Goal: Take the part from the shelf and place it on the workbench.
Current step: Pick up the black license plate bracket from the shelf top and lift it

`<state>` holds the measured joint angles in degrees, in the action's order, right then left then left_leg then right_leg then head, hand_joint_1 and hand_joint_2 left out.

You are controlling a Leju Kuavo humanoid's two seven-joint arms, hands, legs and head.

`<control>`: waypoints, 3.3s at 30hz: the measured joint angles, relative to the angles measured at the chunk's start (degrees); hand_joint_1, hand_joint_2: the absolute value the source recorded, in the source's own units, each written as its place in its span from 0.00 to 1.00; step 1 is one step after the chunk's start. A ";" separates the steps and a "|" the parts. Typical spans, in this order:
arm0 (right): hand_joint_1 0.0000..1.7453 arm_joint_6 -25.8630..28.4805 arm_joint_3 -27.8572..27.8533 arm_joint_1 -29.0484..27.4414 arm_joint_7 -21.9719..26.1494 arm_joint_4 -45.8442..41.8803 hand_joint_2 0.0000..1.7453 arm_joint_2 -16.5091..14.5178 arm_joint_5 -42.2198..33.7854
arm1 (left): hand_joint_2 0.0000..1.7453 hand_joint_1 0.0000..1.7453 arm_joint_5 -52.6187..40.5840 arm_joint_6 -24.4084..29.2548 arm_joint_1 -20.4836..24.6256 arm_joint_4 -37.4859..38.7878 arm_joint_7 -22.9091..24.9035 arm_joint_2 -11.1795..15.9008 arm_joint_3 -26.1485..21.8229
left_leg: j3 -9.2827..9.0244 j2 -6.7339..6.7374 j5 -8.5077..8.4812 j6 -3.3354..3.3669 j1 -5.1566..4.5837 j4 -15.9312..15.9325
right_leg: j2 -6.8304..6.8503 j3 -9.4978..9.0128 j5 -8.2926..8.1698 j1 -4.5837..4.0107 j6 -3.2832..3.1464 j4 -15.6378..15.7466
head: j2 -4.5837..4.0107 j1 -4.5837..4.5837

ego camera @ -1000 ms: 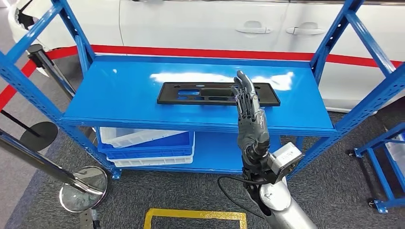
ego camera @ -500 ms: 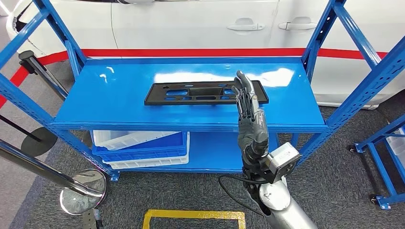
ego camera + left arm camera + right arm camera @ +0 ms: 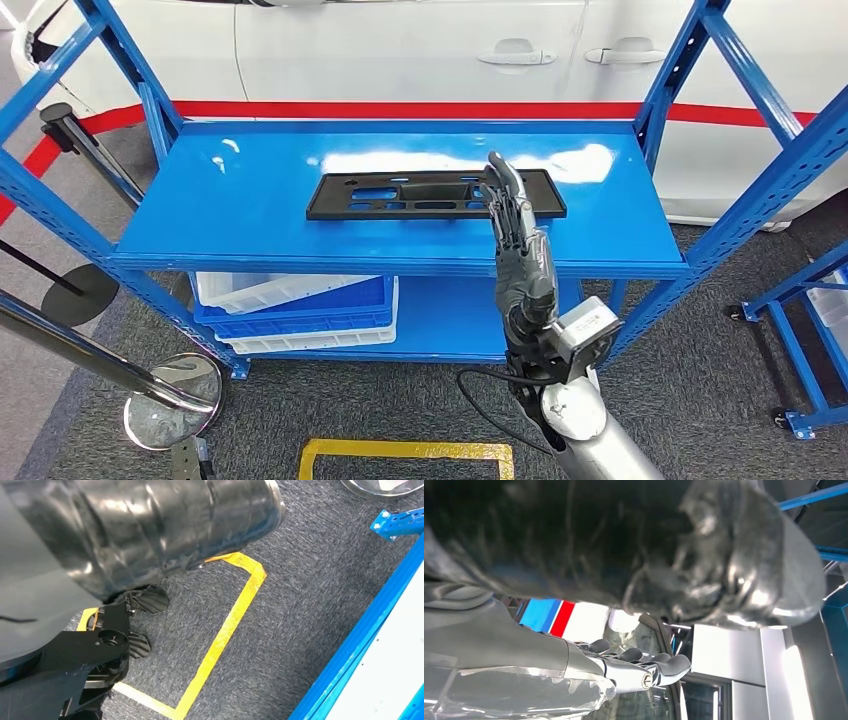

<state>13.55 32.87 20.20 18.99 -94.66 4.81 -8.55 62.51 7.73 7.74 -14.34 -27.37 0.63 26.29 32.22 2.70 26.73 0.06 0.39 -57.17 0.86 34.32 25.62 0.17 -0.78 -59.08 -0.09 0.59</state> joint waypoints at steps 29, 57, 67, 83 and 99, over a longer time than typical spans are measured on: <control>0.00 -0.04 0.00 0.00 -0.33 0.81 0.00 0.00 0.00 | 0.00 0.00 0.24 -0.03 0.03 0.00 -0.10 0.03 0.00 | 0.03 0.00 0.03 -0.02 0.00 -0.10 | 0.00 -0.01 0.00 0.00 0.00 0.00 | 0.00 0.00; 0.00 -0.07 0.01 -0.01 -1.42 1.64 0.00 0.18 -0.64 | 0.00 0.00 0.57 2.54 0.54 0.02 -0.13 0.27 0.00 | 3.77 -1.52 8.38 -1.12 1.74 -13.35 | -1.52 0.31 1.66 0.67 -1.11 -1.99 | 0.00 0.25; 0.00 -0.24 0.02 0.11 -1.70 1.98 0.00 0.19 -0.63 | 0.00 0.00 0.60 2.48 0.51 0.15 0.17 0.72 0.03 | 4.17 -3.27 -2.14 3.47 -2.12 -1.63 | -3.61 -3.89 4.14 -0.36 -0.88 -0.83 | 0.00 0.52; 0.00 -2.09 0.54 0.55 -2.78 3.10 0.25 0.40 -0.61 | 0.00 0.00 0.99 1.89 0.30 0.32 0.81 0.41 0.84 | -1.92 -2.69 3.12 0.45 -0.21 -1.43 | -1.10 3.36 -1.04 0.46 -0.21 -2.06 | 0.00 0.48; 0.00 -2.51 7.96 3.28 -7.19 5.52 1.00 -1.18 15.55 | 0.00 0.00 0.80 1.31 1.04 0.35 1.50 0.21 1.11 | -2.62 -2.64 3.43 0.13 0.26 -0.02 | -1.37 3.07 -0.57 -0.10 -1.13 -2.11 | 0.00 0.57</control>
<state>11.04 40.84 23.48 11.80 -89.14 3.62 7.01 63.31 9.04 8.78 -13.99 -25.87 0.84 27.40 29.61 0.06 30.17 0.19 0.65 -57.19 -0.51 37.38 25.05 0.07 -1.91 -61.19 -0.09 1.16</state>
